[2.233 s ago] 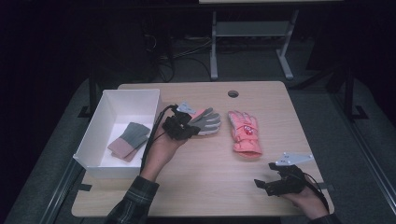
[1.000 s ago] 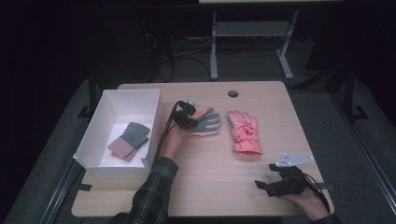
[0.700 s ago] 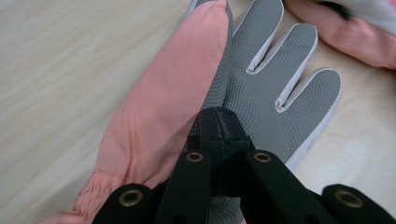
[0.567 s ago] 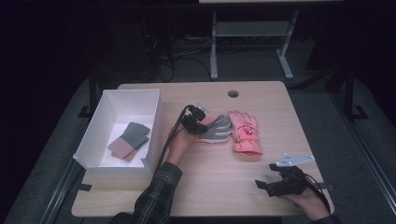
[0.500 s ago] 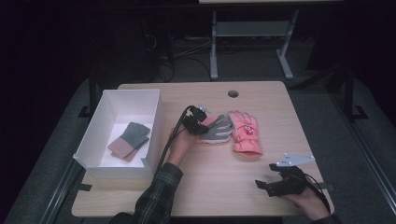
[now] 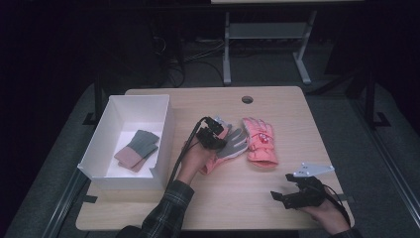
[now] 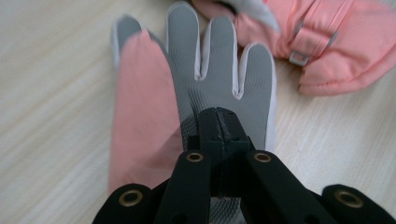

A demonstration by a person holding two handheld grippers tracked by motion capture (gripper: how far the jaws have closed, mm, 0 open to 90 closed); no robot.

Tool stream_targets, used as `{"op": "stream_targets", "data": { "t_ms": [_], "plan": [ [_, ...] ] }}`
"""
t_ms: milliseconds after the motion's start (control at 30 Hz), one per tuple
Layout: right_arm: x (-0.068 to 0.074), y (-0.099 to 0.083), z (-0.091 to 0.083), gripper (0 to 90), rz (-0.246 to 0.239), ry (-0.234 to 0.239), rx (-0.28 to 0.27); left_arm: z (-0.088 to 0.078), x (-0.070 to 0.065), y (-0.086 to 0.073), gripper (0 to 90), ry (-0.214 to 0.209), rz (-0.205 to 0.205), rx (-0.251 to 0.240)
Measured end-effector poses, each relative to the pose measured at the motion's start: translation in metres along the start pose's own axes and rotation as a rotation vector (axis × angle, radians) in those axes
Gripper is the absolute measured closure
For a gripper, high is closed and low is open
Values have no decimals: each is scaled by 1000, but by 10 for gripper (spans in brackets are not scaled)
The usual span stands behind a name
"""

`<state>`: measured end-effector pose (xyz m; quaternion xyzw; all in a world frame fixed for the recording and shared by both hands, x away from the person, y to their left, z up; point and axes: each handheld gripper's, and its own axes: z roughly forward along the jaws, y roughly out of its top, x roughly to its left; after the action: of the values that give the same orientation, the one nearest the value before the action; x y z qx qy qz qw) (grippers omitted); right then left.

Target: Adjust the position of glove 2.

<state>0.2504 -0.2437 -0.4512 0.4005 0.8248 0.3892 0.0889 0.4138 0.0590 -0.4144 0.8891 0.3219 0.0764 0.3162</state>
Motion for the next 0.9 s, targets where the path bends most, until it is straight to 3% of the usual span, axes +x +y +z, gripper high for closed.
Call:
{"op": "stream_targets", "data": {
  "t_ms": [100,167,267,333,400,567,733,900],
  "plan": [
    [-1,0,0,116,-8,0,-2,-10,9,1,898,52,-14,-10],
    [-1,0,0,116,-8,0,-4,-13,18,-1,898,86,-46,-10],
    [-1,0,0,116,-1,1,-1,-11,28,-8,898,126,-78,8],
    [-1,0,0,116,0,1,-1,-6,32,-12,898,140,-78,36],
    [-1,0,0,116,-5,-1,-2,-4,34,-17,898,130,-96,44],
    [-2,0,0,116,3,0,-4,-9,27,-22,898,102,-88,70],
    [-1,0,-1,116,1,-2,-7,-16,11,-29,898,68,-48,100],
    [-1,0,-2,116,-1,-3,-9,-23,-7,-37,898,10,3,136]
  ]
}}
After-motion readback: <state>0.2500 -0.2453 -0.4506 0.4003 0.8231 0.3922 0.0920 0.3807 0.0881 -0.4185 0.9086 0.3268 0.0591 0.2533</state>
